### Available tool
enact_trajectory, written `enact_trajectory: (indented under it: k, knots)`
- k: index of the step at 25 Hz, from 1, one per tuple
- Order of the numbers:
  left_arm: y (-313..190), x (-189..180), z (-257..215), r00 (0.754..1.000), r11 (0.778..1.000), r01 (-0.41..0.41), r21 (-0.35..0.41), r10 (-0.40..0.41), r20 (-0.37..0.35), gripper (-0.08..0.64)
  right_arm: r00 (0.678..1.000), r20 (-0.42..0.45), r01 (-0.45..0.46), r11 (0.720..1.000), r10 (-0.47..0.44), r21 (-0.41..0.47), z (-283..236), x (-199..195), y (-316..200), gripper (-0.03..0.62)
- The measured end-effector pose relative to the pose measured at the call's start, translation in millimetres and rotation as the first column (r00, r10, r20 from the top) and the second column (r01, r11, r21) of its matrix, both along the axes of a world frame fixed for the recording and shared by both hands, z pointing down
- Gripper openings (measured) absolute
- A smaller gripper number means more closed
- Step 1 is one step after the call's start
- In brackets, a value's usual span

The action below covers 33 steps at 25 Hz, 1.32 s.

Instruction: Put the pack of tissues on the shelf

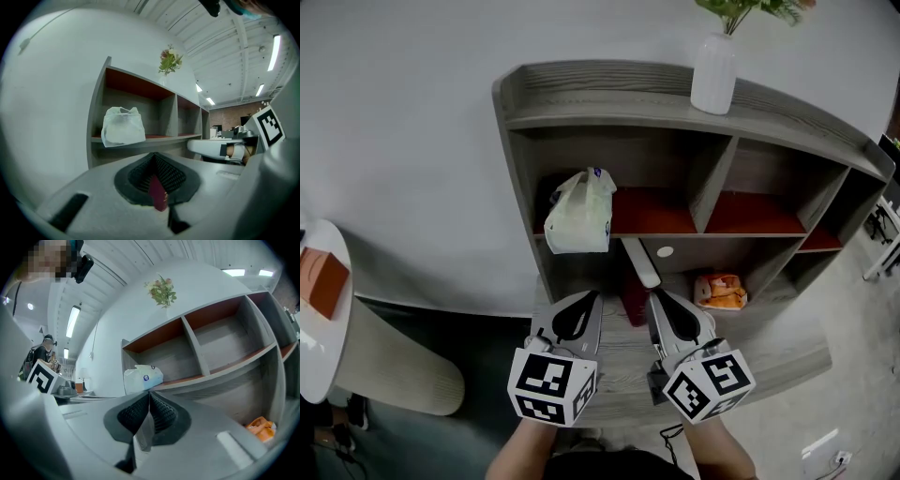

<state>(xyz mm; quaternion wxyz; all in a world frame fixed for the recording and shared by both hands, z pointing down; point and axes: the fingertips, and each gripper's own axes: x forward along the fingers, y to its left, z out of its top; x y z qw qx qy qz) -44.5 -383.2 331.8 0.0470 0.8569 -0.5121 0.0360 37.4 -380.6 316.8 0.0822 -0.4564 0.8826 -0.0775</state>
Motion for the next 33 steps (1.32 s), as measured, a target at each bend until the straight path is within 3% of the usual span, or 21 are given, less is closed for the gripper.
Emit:
enact_trajectory:
  k: [12,33]
  knots:
    - [12.7,-1.9,14.5,1.0,1.0,-0.002,0.0,0.002,0.018,-0.002,0.999,-0.033,-0.024,0.997,0.022,-0.08,33.0,6.4,11.1,-0.005]
    - [46.2,-2.0,54.2,0.999,0.996,-0.009,-0.086,0.012,0.033,-0.002,0.997,-0.069,-0.048,0.985,0.037,-0.165,71.3,25.8,44.0,-0.005]
